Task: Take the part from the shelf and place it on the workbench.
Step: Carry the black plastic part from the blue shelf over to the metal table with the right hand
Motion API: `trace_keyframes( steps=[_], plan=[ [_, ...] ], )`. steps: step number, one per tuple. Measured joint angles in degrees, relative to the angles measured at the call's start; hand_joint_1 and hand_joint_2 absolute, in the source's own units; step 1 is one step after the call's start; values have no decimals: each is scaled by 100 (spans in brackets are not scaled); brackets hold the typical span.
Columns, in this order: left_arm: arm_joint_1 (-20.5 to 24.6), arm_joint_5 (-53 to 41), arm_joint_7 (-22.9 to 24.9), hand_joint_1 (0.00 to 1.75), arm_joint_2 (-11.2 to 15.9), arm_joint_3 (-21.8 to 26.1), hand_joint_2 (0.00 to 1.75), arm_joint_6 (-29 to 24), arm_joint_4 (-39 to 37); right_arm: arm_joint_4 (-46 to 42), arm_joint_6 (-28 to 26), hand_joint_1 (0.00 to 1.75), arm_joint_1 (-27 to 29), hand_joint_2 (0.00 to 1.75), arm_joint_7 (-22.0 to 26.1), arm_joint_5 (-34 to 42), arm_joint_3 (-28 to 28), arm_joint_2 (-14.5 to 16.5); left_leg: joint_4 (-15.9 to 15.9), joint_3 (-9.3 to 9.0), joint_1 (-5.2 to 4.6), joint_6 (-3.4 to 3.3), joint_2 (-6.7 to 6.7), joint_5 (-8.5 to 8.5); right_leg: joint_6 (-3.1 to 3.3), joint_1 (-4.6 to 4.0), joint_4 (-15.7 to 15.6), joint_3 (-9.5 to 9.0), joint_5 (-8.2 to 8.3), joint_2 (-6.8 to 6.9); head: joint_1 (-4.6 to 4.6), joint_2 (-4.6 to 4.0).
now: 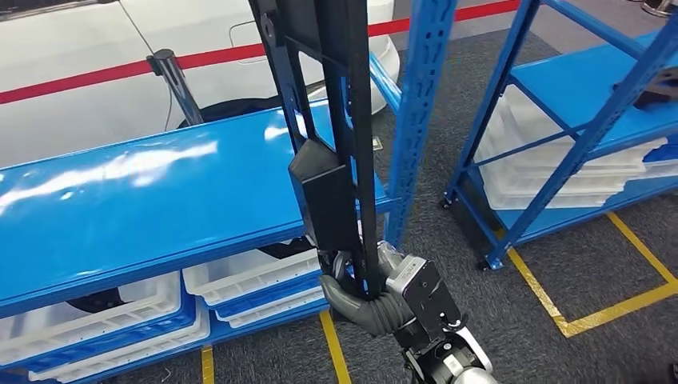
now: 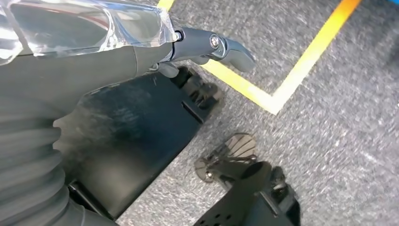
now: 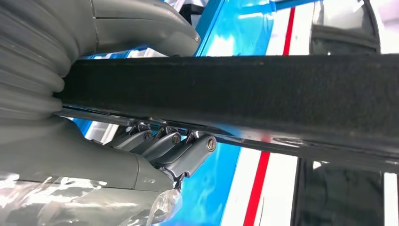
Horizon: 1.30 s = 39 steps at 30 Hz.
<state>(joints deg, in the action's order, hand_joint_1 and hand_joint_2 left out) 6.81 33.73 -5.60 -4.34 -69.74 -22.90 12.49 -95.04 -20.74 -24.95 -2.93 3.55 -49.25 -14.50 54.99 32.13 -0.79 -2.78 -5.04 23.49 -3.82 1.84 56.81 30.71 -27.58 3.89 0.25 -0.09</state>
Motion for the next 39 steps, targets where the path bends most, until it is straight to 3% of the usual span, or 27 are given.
trace_keyframes(
  steps=[2,4,5,7,9,10,11,14,16,18,19,20,21,23,24,25,26,27,28,30,31,34,36,39],
  plan=[
    [-3,24,-3,0,1,5,175,-1,-1,-3,-2,175,-1,175,-4,1,-1,-4,58,30,2,39,-87,1,105,-13,8,61,27,-84,16,0],
    [-5,46,-3,0,2,12,175,0,-1,-4,-10,175,-3,175,-9,-1,-2,-11,160,79,39,110,21,105,199,-9,12,133,99,-168,21,0],
    [-6,57,-4,0,2,15,175,0,-1,-4,-14,175,-5,175,-11,-3,-3,-12,335,145,59,153,143,265,241,3,9,178,141,-203,22,0],
    [-13,73,-5,0,4,21,175,1,-1,-4,-19,175,-7,175,-14,-14,-4,-10,998,373,87,221,383,753,283,8,9,278,217,-280,27,0],
    [-15,85,-6,0,6,26,175,1,-1,-4,-28,175,-1,175,-16,-35,-4,-8,1625,552,100,240,432,1083,285,6,12,378,289,-358,27,0],
    [-15,93,-8,0,6,28,175,1,-1,-4,-33,175,3,175,-17,-46,-4,-9,1681,516,103,236,437,1098,279,6,12,424,325,-393,27,0],
    [-13,106,-9,0,6,29,175,1,-1,-4,-38,175,7,175,-19,-55,-4,-9,1487,364,104,221,439,1004,269,7,12,460,358,-424,27,0],
    [-6,143,-23,0,7,36,175,-2,-1,-8,-55,175,6,175,-21,-79,-4,-8,229,-373,87,145,498,572,210,9,1,519,454,-489,26,0],
    [-6,162,-37,0,7,51,175,-3,-1,-12,-74,175,9,175,-22,-99,-4,-8,-102,-525,48,105,537,472,140,14,-17,535,519,-500,28,0],
    [-11,173,-44,0,9,68,175,-3,-1,-17,-89,175,17,175,-25,-109,-4,-13,-111,-483,32,38,528,379,62,24,-51,545,581,-499,32,0],
    [-10,176,-44,0,9,75,175,-2,-1,-20,-93,175,20,175,-27,-110,-4,-17,-140,-459,35,-6,518,317,40,25,-27,565,537,-488,29,0],
    [-10,177,-44,0,9,82,175,-2,-1,-23,-96,175,23,175,-28,-110,-4,-21,-174,-428,41,-59,504,248,31,22,81,612,399,-475,26,0],
    [-12,178,-45,0,7,91,175,-1,-1,-22,-97,175,27,175,-31,-110,-4,-26,-201,-388,48,-100,489,183,37,16,320,694,159,-460,20,0],
    [-20,181,-45,0,6,108,175,-1,-1,-22,-97,175,37,175,-35,-110,-5,-31,-198,-272,25,-144,460,95,43,-3,1081,903,-394,-448,9,0],
    [-24,161,-43,0,6,114,175,10,-1,-22,-103,175,46,175,-39,-112,-6,-35,-193,-215,14,-147,448,53,38,-9,1425,966,-543,-447,7,0],
    [-24,108,-24,0,3,117,175,30,-1,-22,-121,175,57,175,-46,-121,-6,-39,-186,-159,7,-145,437,13,33,-15,1613,952,-561,-446,6,0],
    [-23,27,15,0,-9,116,175,52,-1,-21,-151,175,71,175,-58,-140,-6,-43,-174,-107,3,-136,429,-21,29,-15,1582,837,-462,-442,6,0],
    [-20,-80,77,0,-39,110,175,66,-1,-22,-198,175,82,175,-77,-168,-6,-46,-150,-56,5,-123,422,-49,25,-12,1329,613,-304,-430,6,0],
    [-13,-185,149,0,-78,100,175,64,-2,-22,-252,175,91,175,-97,-202,-6,-47,-106,-5,7,-107,415,-65,17,-8,929,323,-186,-406,4,0],
    [-1,-313,273,0,-153,69,175,18,-4,-34,-336,175,104,175,-138,-254,-5,-48,18,105,-7,-64,401,-76,22,-18,200,-137,-120,-365,0,0],
    [3,-339,303,0,-174,53,175,1,-6,-44,-360,175,117,175,-149,-272,-5,-48,68,151,-17,-39,394,-89,42,-25,30,-219,-149,-357,1,0],
    [8,-357,326,0,-201,6,175,-16,-10,-64,-393,175,169,175,-170,-297,-7,-48,133,247,-16,37,396,-135,169,-29,4,-127,-103,-362,8,0],
    [14,-356,326,0,-217,-14,175,-24,-14,-70,-394,175,190,175,-180,-298,-8,-49,430,380,17,108,425,148,262,-16,-1,-27,-16,-359,15,0],
    [18,-342,325,0,-236,-28,175,-35,-14,-85,-381,175,196,175,-184,-296,-8,-51,1498,682,75,208,445,870,321,-25,3,147,119,-376,24,0]
  ],
)
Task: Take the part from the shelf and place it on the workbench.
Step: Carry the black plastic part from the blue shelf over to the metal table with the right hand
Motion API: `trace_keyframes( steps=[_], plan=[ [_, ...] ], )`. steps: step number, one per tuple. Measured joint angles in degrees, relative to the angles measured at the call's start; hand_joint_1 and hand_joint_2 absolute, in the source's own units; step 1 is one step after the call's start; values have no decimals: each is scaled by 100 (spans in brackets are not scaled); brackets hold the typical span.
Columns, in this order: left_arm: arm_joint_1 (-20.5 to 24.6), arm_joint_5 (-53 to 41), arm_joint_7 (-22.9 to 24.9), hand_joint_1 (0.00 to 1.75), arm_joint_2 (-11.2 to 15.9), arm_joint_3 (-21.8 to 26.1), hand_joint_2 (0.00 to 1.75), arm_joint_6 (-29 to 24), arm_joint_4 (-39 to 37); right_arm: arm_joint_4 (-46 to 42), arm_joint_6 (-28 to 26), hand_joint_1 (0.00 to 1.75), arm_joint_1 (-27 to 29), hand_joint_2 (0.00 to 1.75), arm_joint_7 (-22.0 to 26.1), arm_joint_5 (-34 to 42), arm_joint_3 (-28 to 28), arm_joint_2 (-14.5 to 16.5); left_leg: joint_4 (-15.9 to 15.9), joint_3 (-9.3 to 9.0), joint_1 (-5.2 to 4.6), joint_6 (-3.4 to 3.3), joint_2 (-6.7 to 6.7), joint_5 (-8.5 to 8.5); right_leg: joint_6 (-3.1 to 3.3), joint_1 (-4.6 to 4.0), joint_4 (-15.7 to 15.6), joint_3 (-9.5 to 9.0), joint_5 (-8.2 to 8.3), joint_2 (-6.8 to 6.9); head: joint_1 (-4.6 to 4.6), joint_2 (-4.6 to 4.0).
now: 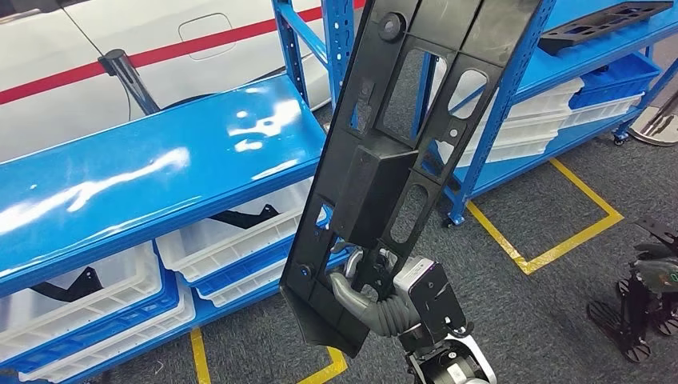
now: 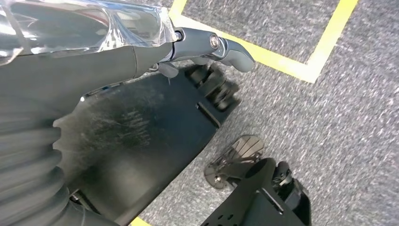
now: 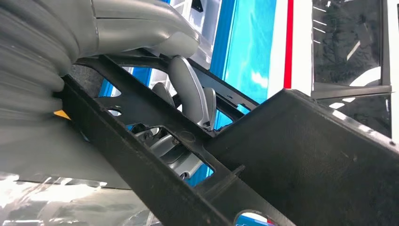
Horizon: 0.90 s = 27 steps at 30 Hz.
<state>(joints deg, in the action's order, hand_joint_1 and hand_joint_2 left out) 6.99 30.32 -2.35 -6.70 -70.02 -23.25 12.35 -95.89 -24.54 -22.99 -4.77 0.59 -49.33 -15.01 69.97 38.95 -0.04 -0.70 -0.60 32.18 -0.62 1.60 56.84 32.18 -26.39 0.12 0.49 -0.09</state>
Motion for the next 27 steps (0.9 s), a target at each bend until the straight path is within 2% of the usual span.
trace_keyframes(
  steps=[1,2,3,4,6,7,8,10,11,12,13,15,16,17,18,19,20,21,22,23,25,26,27],
  plan=[
    [0,19,-7,0,-1,-1,175,-1,0,-2,16,175,0,175,1,4,0,0,232,20,9,8,0,77,3,-8,1,56,43,-7,1,0],
    [0,48,-24,0,0,-1,175,0,0,-2,37,175,-1,175,1,14,0,1,253,-57,10,-2,1,26,3,-17,2,107,83,-13,1,0],
    [-1,82,-53,0,3,-1,175,5,0,-2,59,175,-4,175,2,27,0,1,54,-240,2,-30,6,-117,2,-29,2,152,124,-20,1,0],
    [0,118,-87,0,9,1,175,15,-1,-3,80,175,-11,175,4,42,0,1,-323,-509,-14,-82,19,-287,-1,-39,1,187,161,-27,1,0],
    [6,178,-152,0,43,5,175,41,-5,-9,104,175,-34,175,10,63,0,4,-1213,-1065,-64,-213,56,-434,-27,-44,-5,228,231,-33,-1,0],
    [7,198,-171,0,60,8,175,55,-9,-13,112,175,-45,175,13,68,0,5,-1493,-1224,-91,-262,75,-440,-56,-30,-15,238,270,-32,-2,0],
    [8,210,-185,0,74,11,175,65,-12,-15,121,175,-52,175,16,73,0,9,-1640,-1291,-116,-296,85,-426,-90,-12,-29,247,313,-30,-2,0],
    [6,217,-199,0,81,16,175,77,-15,-16,135,175,-58,175,19,83,0,17,-1730,-1282,-129,-326,85,-533,-164,7,-56,268,381,-33,0,0],
    [8,216,-202,0,79,19,175,76,-15,-16,140,175,-60,175,22,90,-1,20,-1798,-1269,-122,-336,76,-611,-190,-10,-13,307,321,-38,-3,0],
    [11,212,-204,0,77,21,175,71,-15,-16,143,175,-61,175,26,95,-2,20,-1861,-1244,-104,-342,66,-696,-209,-28,113,374,174,-42,-9,0],
    [13,203,-202,0,74,22,175,59,-15,-15,141,175,-60,175,31,102,-3,14,-1906,-1202,-84,-337,55,-775,-218,-46,381,481,-74,-43,-20,0],
    [14,180,-192,0,72,23,175,20,-15,-15,131,175,-51,175,43,115,-7,5,-1894,-1069,-84,-346,37,-876,-236,-53,1134,710,-569,-43,-33,0],
    [13,171,-186,0,72,23,175,-1,-15,-15,122,175,-44,175,48,122,-9,-1,-1875,-996,-81,-341,28,-917,-250,-49,1446,766,-674,-43,-39,0],
    [12,167,-181,0,72,23,175,-15,-15,-15,113,175,-39,175,53,126,-10,-5,-1846,-924,-74,-330,20,-954,-268,-40,1563,729,-636,-41,-40,0],
    [12,166,-174,0,72,22,175,-23,-15,-15,103,175,-37,175,59,128,-11,-8,-1803,-848,-61,-314,14,-982,-290,-24,1467,591,-504,-37,-42,0],
    [12,164,-166,0,72,22,175,-27,-15,-15,90,175,-37,175,66,129,-11,-12,-1740,-768,-41,-295,8,-1001,-321,-2,1180,358,-338,-28,-43,0],
    [12,162,-155,0,74,21,175,-31,-15,-15,79,175,-38,175,71,128,-11,-15,-1654,-680,-33,-266,5,-1006,-362,15,784,79,-248,-18,-43,0],
    [14,160,-142,0,77,21,175,-37,-16,-16,66,175,-39,175,77,127,-11,-15,-1560,-594,-27,-241,2,-1006,-368,20,434,-147,-215,-19,-46,0],
    [15,158,-132,0,81,21,175,-45,-16,-17,56,175,-40,175,82,125,-12,-15,-1472,-521,-29,-214,1,-1009,-353,20,191,-281,-230,-20,-49,0],
    [16,158,-126,0,85,21,175,-54,-17,-19,49,175,-41,175,88,122,-13,-14,-1410,-462,-38,-190,1,-1024,-313,7,83,-317,-269,-28,-49,0],
    [15,161,-123,0,95,22,175,-65,-19,-20,43,175,-38,175,101,119,-13,-14,-1358,-399,-27,-161,2,-1067,-188,1,91,-227,-236,-25,-45,0],
    [14,163,-124,0,98,23,175,-67,-19,-20,41,175,-35,175,105,118,-13,-15,-1305,-359,-18,-141,5,-1012,-129,1,98,-180,-198,-19,-40,0],
    [12,164,-125,0,102,23,175,-68,-20,-20,38,175,-29,175,109,118,-13,-15,-1163,-295,-5,-112,10,-857,-77,6,98,-123,-151,-13,-37,0]
  ],
)
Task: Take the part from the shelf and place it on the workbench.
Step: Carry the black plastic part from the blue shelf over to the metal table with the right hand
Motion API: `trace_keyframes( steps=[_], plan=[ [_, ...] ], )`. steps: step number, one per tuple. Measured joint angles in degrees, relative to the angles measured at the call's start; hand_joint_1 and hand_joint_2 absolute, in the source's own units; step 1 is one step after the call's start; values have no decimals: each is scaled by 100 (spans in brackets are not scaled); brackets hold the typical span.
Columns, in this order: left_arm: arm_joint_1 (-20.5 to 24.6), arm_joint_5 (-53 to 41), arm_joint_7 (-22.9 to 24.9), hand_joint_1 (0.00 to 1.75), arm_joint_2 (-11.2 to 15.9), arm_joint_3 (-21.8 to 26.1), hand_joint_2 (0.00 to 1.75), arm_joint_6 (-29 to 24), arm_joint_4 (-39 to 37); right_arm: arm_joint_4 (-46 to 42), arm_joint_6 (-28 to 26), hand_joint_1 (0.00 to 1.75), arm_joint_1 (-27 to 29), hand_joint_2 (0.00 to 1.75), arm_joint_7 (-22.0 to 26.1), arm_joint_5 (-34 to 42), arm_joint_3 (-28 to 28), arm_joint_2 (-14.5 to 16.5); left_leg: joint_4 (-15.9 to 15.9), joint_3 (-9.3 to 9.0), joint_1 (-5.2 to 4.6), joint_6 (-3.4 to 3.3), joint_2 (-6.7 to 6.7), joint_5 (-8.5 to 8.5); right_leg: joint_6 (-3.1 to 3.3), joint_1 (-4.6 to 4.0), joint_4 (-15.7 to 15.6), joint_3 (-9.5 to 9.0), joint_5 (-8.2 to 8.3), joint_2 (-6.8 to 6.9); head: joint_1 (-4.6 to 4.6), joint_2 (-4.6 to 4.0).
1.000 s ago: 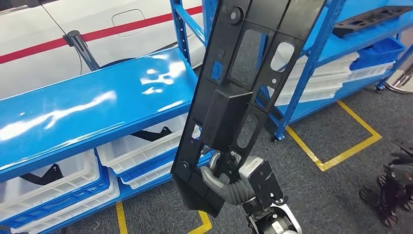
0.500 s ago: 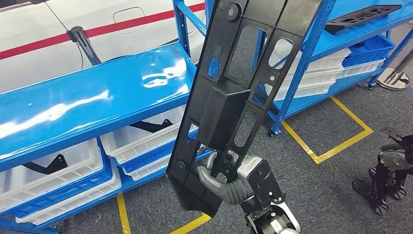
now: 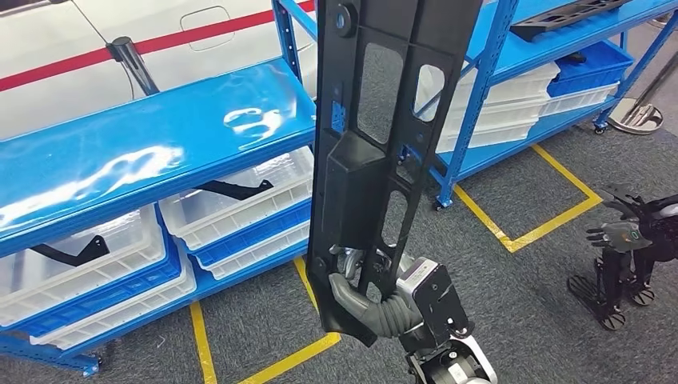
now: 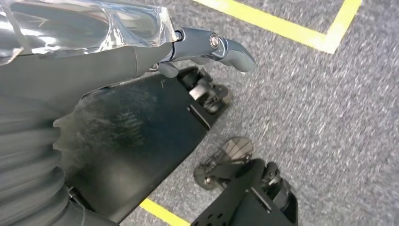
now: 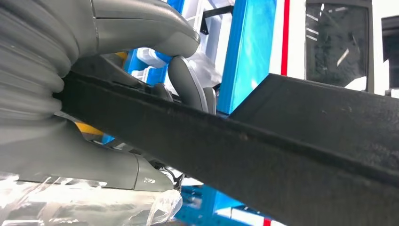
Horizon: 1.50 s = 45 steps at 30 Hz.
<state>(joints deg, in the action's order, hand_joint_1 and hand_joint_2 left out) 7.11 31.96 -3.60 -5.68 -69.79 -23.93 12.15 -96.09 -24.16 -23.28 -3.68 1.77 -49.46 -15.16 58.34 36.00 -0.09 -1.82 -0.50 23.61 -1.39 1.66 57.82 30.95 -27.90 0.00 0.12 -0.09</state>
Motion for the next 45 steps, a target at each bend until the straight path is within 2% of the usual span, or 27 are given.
trace_keyframes(
  steps=[3,4,5,7,8,10,11,13,15,18,19,20,22,24,26,29,30,32,34,35,36,37,39,41,42,44,45],
  plan=[
    [-2,0,-2,0,2,0,175,0,0,-5,-11,175,14,175,3,-1,0,-1,997,294,27,81,7,793,83,-11,0,212,161,-2,13,0],
    [-1,-2,-3,0,2,0,175,0,0,-7,-16,175,20,175,3,-2,0,-3,1315,347,28,82,7,943,89,-24,2,282,210,-5,15,0],
    [0,-3,-4,0,2,0,175,0,0,-8,-26,175,27,175,3,-3,0,-4,1473,318,20,60,8,958,92,-42,3,348,260,-6,16,0],
    [4,-5,-7,0,2,0,175,0,0,-9,-47,175,38,175,3,-4,0,-9,1182,-41,-30,-47,13,697,99,-88,5,451,351,-9,16,0],
    [6,-5,-9,0,4,0,175,-1,0,-13,-57,175,40,175,3,-6,0,-9,777,-350,-78,-141,23,552,104,-99,3,485,393,-8,16,0],
    [17,-7,-14,0,11,-1,175,-8,-1,-31,-68,175,39,175,4,-9,1,-10,-71,-910,-160,-318,38,492,84,-100,-10,516,473,-1,11,0],
    [21,-8,-16,0,14,-2,175,-12,-2,-39,-71,175,39,175,5,-10,2,-11,-332,-1057,-195,-369,46,518,59,-75,-26,524,520,5,9,0],
    [22,-10,-21,0,12,-3,175,-15,-2,-46,-71,175,40,175,6,-14,2,-13,-550,-1101,-228,-393,49,459,-13,-41,-87,532,625,3,15,0],
    [28,-43,-9,0,-14,-13,175,-7,-2,-47,-79,175,43,175,7,-32,2,-17,-717,-1073,-208,-393,29,263,-64,-56,-24,604,519,-11,21,0],
    [38,-109,50,0,-71,-28,175,5,-2,-45,-95,175,53,175,1,-65,-1,-28,-812,-929,-155,-354,11,45,-109,-70,810,860,-234,-19,-6,0],
    [38,-111,69,0,-79,-28,175,5,-2,-44,-93,175,56,175,-2,-67,-1,-32,-795,-859,-148,-333,5,0,-131,-61,1159,921,-391,-19,-15,0],
    [37,-100,80,0,-86,-28,175,5,-2,-43,-86,175,58,175,-6,-65,-2,-36,-765,-781,-137,-310,-3,-37,-161,-47,1396,925,-407,-17,-20,0],
    [34,-52,87,0,-89,-28,175,14,-2,-43,-61,175,56,175,-7,-49,-2,-40,-648,-606,-99,-265,-17,-85,-235,-5,1315,679,-118,-10,-21,0],
    [37,24,59,0,-64,-25,175,37,-3,-43,-12,175,44,175,-3,8,-2,-42,-438,-416,-78,-203,-26,-78,-326,33,627,176,39,23,-28,0],
    [38,106,14,0,-15,-18,175,82,-6,-43,68,175,21,175,14,113,-3,-42,-222,-252,-89,-156,-39,-62,-296,39,131,-106,-90,46,-28,0],
    [12,196,-21,0,50,-11,175,174,-10,-42,178,175,-13,175,58,255,-4,-30,-76,-115,-69,-122,-61,-72,-114,17,87,-24,-106,5,-14,0],
    [-1,213,-31,0,66,-10,175,195,-11,-41,199,175,-21,175,65,281,-4,-28,17,-66,-55,-94,-51,23,-60,16,90,22,-65,-11,-11,0],
    [-16,227,-55,0,85,-9,175,217,-11,-39,224,175,-37,175,69,315,-4,-29,523,109,-25,-19,-18,461,20,21,88,131,25,-49,-5,0],
    [-17,229,-77,0,92,-9,175,219,-11,-37,235,175,-49,175,73,338,-4,-29,1271,311,-8,23,-10,906,44,14,90,250,114,-111,0,0],
    [-17,230,-82,0,93,-9,175,219,-11,-34,240,175,-53,175,76,348,-4,-29,1499,338,-4,17,-9,986,45,8,91,305,157,-151,1,0],
    [-16,232,-86,0,94,-9,175,219,-11,-32,246,175,-58,175,78,356,-4,-29,1533,274,-9,-8,-1,953,43,0,91,355,198,-198,1,0],
    [-15,233,-88,0,94,-9,175,218,-11,-31,254,175,-68,175,80,361,-4,-29,1330,102,-21,-53,24,821,39,-11,91,397,235,-252,1,0],
    [-11,235,-93,0,104,-9,175,216,-11,-30,272,175,-107,175,87,367,-4,-22,504,-428,-61,-216,228,534,28,-22,82,461,306,-360,-1,0],
    [-12,234,-99,0,121,-9,175,211,-11,-30,289,175,-145,175,95,375,-4,-8,-175,-814,-92,-327,442,440,-15,7,47,498,392,-464,-3,0],
    [-15,234,-101,0,132,-8,175,209,-11,-29,297,175,-155,175,98,379,-4,0,-314,-878,-106,-343,482,452,-50,32,20,514,443,-519,-2,0],
    [-22,234,-102,0,139,-7,175,208,-13,-26,305,175,-163,175,103,389,-4,3,-452,-906,-121,-318,389,359,-118,55,-33,539,534,-612,5,0],
    [-20,232,-103,0,141,-7,175,208,-13,-23,307,175,-167,175,105,395,-4,2,-533,-915,-115,-298,324,295,-138,35,3,575,506,-543,3,0]
  ],
)
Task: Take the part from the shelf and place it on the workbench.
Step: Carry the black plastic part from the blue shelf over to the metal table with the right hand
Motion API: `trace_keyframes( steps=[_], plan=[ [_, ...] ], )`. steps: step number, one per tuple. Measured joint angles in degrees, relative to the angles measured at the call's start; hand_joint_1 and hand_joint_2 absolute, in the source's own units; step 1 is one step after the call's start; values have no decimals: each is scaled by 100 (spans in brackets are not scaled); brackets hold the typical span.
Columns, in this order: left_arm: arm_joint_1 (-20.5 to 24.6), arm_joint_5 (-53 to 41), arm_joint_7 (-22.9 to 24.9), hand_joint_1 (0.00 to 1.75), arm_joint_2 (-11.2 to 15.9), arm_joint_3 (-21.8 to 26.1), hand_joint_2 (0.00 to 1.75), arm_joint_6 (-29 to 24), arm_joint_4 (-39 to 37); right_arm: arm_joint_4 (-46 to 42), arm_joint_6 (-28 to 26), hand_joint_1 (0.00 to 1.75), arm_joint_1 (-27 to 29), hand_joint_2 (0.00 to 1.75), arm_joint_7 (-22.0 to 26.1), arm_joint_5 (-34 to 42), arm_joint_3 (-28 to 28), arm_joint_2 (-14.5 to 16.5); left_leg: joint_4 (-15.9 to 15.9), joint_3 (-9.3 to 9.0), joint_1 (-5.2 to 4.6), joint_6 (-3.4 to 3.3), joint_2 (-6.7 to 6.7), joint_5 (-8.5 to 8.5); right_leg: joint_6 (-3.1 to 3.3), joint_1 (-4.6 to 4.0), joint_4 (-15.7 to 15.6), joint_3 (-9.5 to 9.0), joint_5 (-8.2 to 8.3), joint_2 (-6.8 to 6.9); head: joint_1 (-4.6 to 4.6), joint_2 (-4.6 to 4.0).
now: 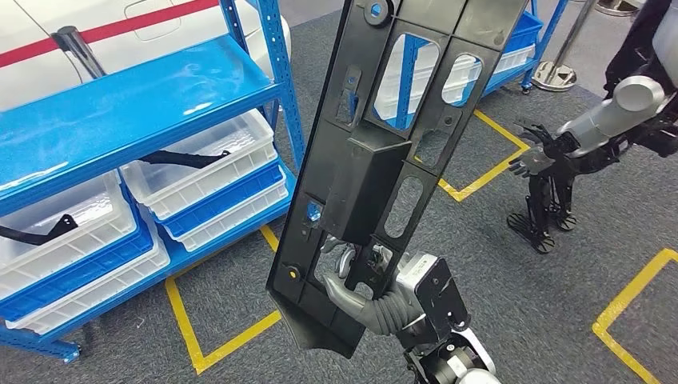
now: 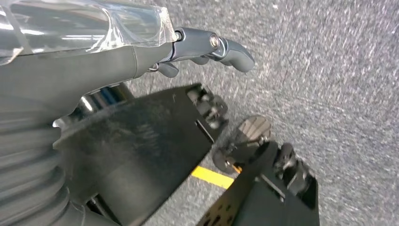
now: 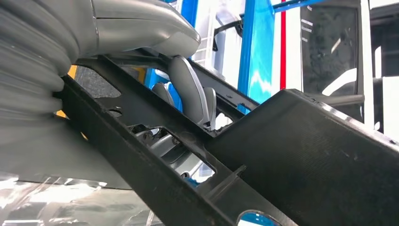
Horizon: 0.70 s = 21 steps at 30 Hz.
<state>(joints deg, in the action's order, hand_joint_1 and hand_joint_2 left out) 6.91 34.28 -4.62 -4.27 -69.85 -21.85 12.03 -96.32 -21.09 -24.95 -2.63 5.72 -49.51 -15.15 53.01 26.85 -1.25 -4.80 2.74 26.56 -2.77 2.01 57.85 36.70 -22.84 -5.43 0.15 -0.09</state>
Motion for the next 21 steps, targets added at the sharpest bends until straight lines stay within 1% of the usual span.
trace_keyframes(
  steps=[1,2,3,4,5,6,7,8,9,10,11,12,13,14,15,16,17,18,19,20,21],
  plan=[
    [0,-2,-1,0,-1,0,175,3,1,4,1,175,-5,175,2,7,-1,-3,-75,-6,14,18,-80,-65,-9,-26,134,69,-112,121,-4,0],
    [-4,-3,-2,0,-3,0,175,7,1,11,2,175,-7,175,3,14,-3,-7,-131,-2,31,42,-158,-117,-10,-52,401,178,-307,274,-11,0],
    [-9,-5,-2,0,-5,0,175,10,1,18,7,175,-8,175,5,21,-8,-8,-140,21,29,47,-233,-145,-18,-64,754,313,-539,399,-15,0],
    [-17,-5,-2,0,-5,0,175,13,0,27,11,175,-9,175,9,28,-17,-8,-135,51,31,48,-311,-162,-32,-62,1126,436,-739,447,-18,0],
    [-22,-7,-1,0,-4,0,175,9,0,38,15,175,-7,175,14,38,-27,-8,-125,81,33,57,-390,-176,-54,-55,1388,498,-852,468,-19,0],
    [-23,-9,-1,0,-4,0,175,5,0,45,18,175,-6,175,21,52,-38,-8,-108,111,39,68,-466,-189,-78,-44,1454,462,-861,487,-19,0],
    [-23,-11,2,0,-4,0,175,-1,0,50,19,175,-6,175,28,66,-45,-9,-77,144,52,83,-538,-193,-107,-29,1288,308,-771,521,-19,0],
    [-22,-13,9,0,-4,0,175,-8,0,52,20,175,-8,175,33,79,-48,-10,-22,179,66,109,-603,-182,-141,-11,930,59,-621,604,-19,0],
    [-20,-14,17,0,1,1,175,-15,-1,54,21,175,-12,175,37,88,-50,-9,54,227,63,150,-664,-156,-172,-18,548,-179,-525,740,-23,0],
    [-18,-14,26,0,7,1,175,-24,-1,55,26,175,-19,175,40,91,-52,-5,148,281,56,188,-718,-122,-158,-20,245,-345,-452,838,-22,0],
    [-18,-13,32,0,13,1,175,-32,-1,57,30,175,-25,175,44,93,-55,-2,225,326,43,221,-764,-95,-125,-26,76,-417,-428,907,-19,0],
    [-19,-11,34,0,19,1,175,-38,-1,63,31,175,-28,175,48,96,-58,1,276,362,26,240,-807,-81,-74,-42,45,-399,-445,912,-15,0],
    [-21,-9,36,0,21,0,175,-40,-2,69,32,175,-30,175,50,98,-60,3,303,377,28,244,-847,-80,-13,-36,57,-362,-421,844,-7,0],
    [-22,-8,36,0,24,0,175,-43,-2,74,31,175,-29,175,51,99,-61,3,318,383,38,256,-864,-72,23,-36,64,-337,-404,796,-5,0],
    [-22,-8,36,0,27,0,175,-44,-2,78,30,175,-32,175,52,99,-62,3,375,402,54,277,-812,-15,58,-35,64,-317,-383,747,-3,0],
    [-21,-11,36,0,29,0,175,-44,-2,79,31,175,-36,175,52,100,-62,6,519,452,77,306,-715,106,96,-29,59,-296,-359,698,-1,0],
    [-21,-14,36,0,30,0,175,-44,-2,79,32,175,-42,175,53,101,-63,9,788,552,101,338,-587,296,131,-24,56,-273,-335,648,2,0],
    [-24,-15,37,0,30,0,175,-44,-2,79,28,175,-46,175,54,103,-63,13,1158,695,117,364,-464,522,157,-23,55,-246,-313,594,4,0],
    [-27,-15,39,0,30,0,175,-44,-3,79,25,175,-48,175,56,113,-63,15,1575,860,127,379,-396,733,172,-24,56,-219,-292,533,5,0],
    [-29,-15,40,0,30,0,175,-44,-3,79,21,175,-48,175,58,122,-63,15,1922,997,131,383,-363,876,178,-25,57,-193,-271,469,5,0],
    [-30,-14,42,0,30,0,175,-44,-3,80,17,175,-46,175,62,132,-63,15,2090,1056,131,376,-345,913,177,-27,57,-170,-249,401,5,0]
  ],
)
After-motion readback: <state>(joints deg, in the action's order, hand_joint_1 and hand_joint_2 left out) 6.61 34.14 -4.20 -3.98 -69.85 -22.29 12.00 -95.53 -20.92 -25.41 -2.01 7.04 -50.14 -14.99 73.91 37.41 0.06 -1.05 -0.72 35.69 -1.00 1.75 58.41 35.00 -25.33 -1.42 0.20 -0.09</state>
